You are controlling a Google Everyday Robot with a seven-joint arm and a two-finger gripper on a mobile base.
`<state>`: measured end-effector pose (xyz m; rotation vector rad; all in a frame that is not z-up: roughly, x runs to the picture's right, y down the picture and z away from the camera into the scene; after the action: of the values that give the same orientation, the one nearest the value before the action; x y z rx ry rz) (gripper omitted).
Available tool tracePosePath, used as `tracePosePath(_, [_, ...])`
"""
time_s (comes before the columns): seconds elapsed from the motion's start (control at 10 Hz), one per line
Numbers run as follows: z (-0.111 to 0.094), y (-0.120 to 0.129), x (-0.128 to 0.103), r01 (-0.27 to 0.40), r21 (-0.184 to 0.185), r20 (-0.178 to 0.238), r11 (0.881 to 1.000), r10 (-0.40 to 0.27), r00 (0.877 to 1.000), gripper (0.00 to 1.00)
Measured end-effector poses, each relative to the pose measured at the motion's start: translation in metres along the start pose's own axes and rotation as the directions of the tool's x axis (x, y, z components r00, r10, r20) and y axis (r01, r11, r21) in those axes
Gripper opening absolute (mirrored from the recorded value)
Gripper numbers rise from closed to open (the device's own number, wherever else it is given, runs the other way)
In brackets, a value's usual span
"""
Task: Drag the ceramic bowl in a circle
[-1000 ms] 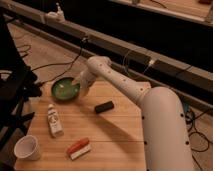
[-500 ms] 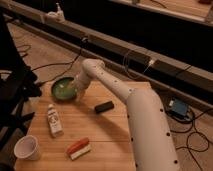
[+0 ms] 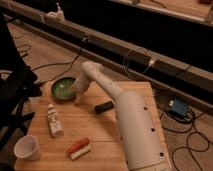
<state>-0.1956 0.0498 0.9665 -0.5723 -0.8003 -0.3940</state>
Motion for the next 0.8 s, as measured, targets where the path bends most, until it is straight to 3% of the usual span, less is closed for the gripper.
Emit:
tracePosePath(0.4, [-0.015, 0.008, 0.016, -0.073, -0.018, -0.007, 0.997, 0.073, 0.997, 0.01])
tracePosePath(0.6, [-0.041, 0.027, 0.022, -0.132, -0.038, 0.003, 0.991, 0.132, 0.991, 0.0])
tracePosePath(0.8, [-0.075, 0.053, 0.033, -0.191, -0.043, -0.015, 0.981, 0.19, 0.982, 0.0])
